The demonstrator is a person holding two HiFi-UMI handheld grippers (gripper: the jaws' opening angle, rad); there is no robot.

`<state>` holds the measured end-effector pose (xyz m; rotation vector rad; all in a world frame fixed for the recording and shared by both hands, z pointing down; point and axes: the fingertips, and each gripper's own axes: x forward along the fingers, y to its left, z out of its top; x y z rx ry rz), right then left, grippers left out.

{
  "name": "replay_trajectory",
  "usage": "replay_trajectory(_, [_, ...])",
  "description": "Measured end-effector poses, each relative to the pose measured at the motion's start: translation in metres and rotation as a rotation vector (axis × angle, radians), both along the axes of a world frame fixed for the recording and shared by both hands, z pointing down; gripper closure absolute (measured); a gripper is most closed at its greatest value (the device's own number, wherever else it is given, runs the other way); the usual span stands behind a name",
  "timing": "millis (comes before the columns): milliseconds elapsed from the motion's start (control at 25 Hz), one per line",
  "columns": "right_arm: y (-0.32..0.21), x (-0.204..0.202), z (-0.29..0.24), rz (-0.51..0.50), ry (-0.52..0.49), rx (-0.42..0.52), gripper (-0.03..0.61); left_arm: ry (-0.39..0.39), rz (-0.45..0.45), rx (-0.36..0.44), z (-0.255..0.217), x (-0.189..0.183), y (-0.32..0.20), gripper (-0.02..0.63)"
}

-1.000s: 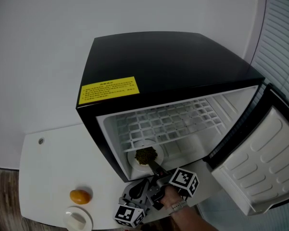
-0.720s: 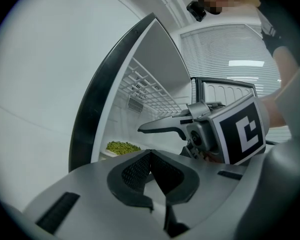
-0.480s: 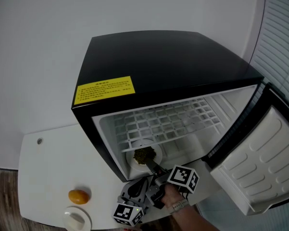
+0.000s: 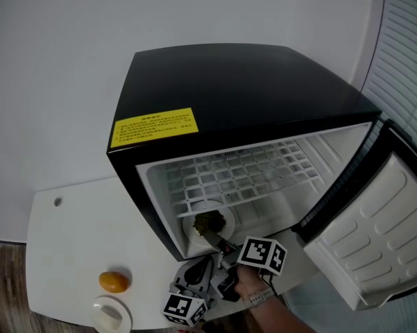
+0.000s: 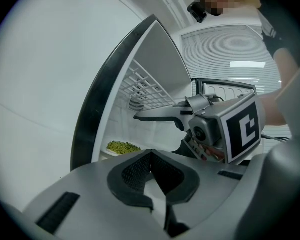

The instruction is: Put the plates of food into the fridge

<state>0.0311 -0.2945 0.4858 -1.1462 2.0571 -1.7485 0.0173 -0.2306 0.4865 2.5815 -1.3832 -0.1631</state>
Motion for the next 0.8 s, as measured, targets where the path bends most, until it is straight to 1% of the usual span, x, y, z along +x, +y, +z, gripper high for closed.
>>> replay_trajectory(120, [0.003,0.004,0.002,-0.001,0.044,0.015,0.192,0.003,0.002,-0.002,0.000,0.000,0.001,0.606])
replay_trajectory(240, [0.004,0.008,0.000,0.030,-0.009,0.004,0.192,0.005,0.004,-0.001,0.000,0.000,0.002,0.606])
replay_trajectory(320, [0.005,0.010,0.000,0.043,-0.020,0.003,0.192,0.005,0.005,-0.003,0.000,0.000,0.004,0.606])
replay_trajectory(520, [0.012,0.015,0.003,0.043,0.018,0.016,0.192,0.002,0.006,-0.007,0.001,0.000,0.007,0.606])
replay_trajectory(800, [0.026,0.024,0.011,0.035,0.117,0.030,0.193,-0.002,0.007,-0.008,-0.002,0.003,0.011,0.607])
